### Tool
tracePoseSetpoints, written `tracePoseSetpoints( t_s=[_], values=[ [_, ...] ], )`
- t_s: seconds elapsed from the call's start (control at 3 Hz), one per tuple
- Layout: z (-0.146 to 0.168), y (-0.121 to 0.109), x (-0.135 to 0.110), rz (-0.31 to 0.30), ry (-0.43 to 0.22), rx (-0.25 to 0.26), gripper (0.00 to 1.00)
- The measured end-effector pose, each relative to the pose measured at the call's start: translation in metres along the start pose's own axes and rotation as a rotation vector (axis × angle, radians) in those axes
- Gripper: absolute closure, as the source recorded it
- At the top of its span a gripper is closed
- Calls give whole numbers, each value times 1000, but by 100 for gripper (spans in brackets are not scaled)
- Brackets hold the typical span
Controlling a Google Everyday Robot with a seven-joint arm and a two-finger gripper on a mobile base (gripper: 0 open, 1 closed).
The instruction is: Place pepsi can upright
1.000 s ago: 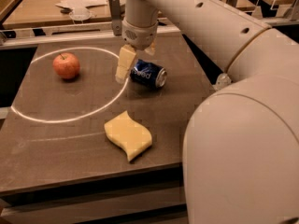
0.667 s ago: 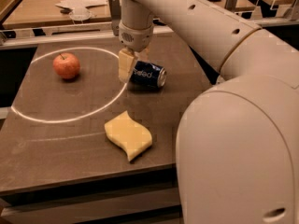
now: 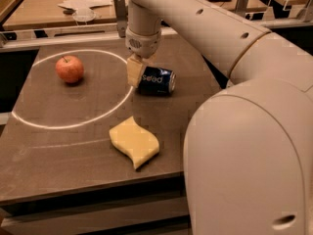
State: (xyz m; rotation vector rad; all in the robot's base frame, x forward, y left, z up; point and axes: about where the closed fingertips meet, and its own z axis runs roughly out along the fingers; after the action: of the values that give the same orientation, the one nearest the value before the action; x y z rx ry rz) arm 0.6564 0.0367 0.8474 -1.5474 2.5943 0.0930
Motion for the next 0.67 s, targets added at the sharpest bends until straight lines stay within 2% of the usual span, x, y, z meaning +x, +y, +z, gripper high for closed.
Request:
tracePoseSetpoints(
  t_s=[0.33, 0.67],
  values=[
    [-44, 3, -10, -52, -151, 8, 100],
    [-108, 15, -27, -132, -368, -3, 100]
  ],
)
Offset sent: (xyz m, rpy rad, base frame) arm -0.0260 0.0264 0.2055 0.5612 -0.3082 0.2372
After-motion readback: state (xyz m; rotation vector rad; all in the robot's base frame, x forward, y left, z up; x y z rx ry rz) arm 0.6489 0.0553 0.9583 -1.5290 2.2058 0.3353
